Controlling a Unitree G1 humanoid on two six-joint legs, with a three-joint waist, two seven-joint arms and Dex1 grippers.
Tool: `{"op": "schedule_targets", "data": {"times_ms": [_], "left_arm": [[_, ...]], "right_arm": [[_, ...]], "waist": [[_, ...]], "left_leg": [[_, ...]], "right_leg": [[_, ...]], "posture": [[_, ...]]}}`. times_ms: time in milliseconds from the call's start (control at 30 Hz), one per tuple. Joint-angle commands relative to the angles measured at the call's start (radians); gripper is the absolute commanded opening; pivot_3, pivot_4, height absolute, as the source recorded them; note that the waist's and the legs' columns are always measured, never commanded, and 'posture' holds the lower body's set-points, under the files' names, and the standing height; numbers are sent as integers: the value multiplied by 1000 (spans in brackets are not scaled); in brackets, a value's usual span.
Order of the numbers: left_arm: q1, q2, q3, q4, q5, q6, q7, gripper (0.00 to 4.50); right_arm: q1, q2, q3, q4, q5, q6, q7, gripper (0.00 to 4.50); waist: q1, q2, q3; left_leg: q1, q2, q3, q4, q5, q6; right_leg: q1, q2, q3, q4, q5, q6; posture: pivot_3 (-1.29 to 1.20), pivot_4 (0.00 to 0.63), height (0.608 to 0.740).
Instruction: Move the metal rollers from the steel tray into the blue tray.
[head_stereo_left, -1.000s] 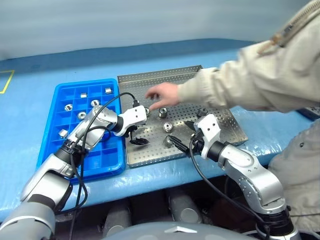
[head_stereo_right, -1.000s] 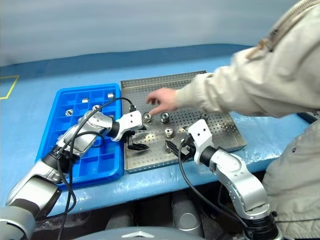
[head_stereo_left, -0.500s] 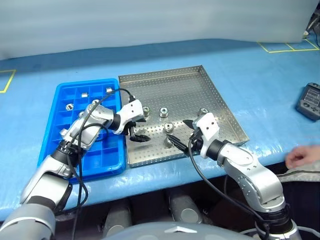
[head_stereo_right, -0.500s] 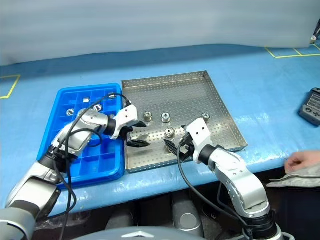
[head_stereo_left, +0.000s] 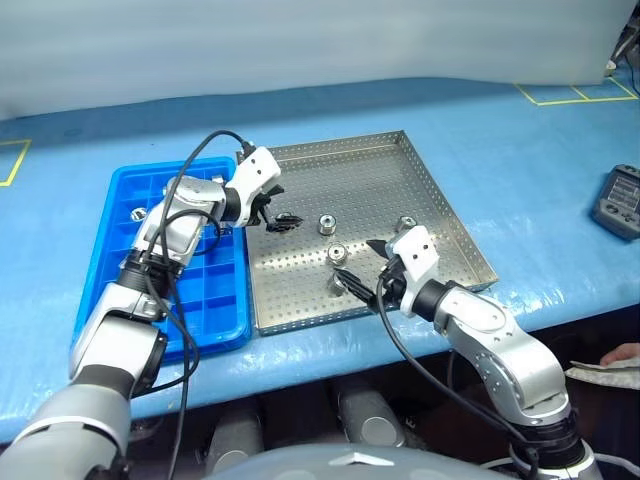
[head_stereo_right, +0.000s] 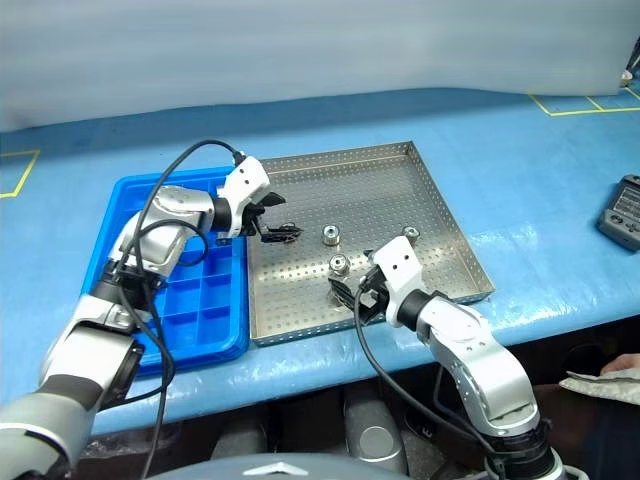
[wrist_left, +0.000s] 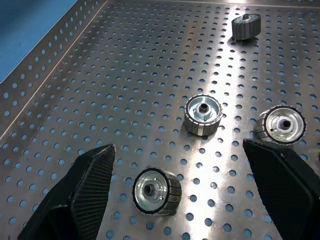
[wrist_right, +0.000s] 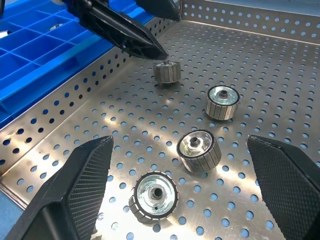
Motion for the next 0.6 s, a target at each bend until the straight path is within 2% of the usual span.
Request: {"op": "schedule_targets", "data": {"times_ms": [33, 233, 500, 600], "left_arm": [[-49, -21, -21, 78, 52, -63, 17, 4451], [-78, -55, -33, 209, 97, -93, 28, 4451], [-80, -66, -40, 284, 138, -105, 12, 4451], [-75, -62, -42, 283, 144, -104, -3, 3860]], "right_arm": [[8, 5, -6, -34, 1, -22, -8, 4500], [27, 7, -14, -47, 1, -24, -19, 4500], [30, 9, -14, -50, 3, -24, -28, 4500], [28, 9, -13, -49, 4, -24, -30, 4500]], "waist": [[-1, 0, 0], [-18, 0, 0], [-44, 0, 0], [-49, 0, 0]], "left_leg": [[0, 0, 0, 0, 0, 0], [0, 0, 0, 0, 0, 0], [0, 0, 0, 0, 0, 0], [-1, 0, 0, 0, 0, 0]], "right_leg": [[0, 0, 0, 0, 0, 0], [0, 0, 0, 0, 0, 0], [0, 0, 0, 0, 0, 0], [0, 0, 0, 0, 0, 0]], "posture": [[-259, 150, 740], [-275, 150, 740], [-278, 150, 740], [-275, 150, 740]]}}
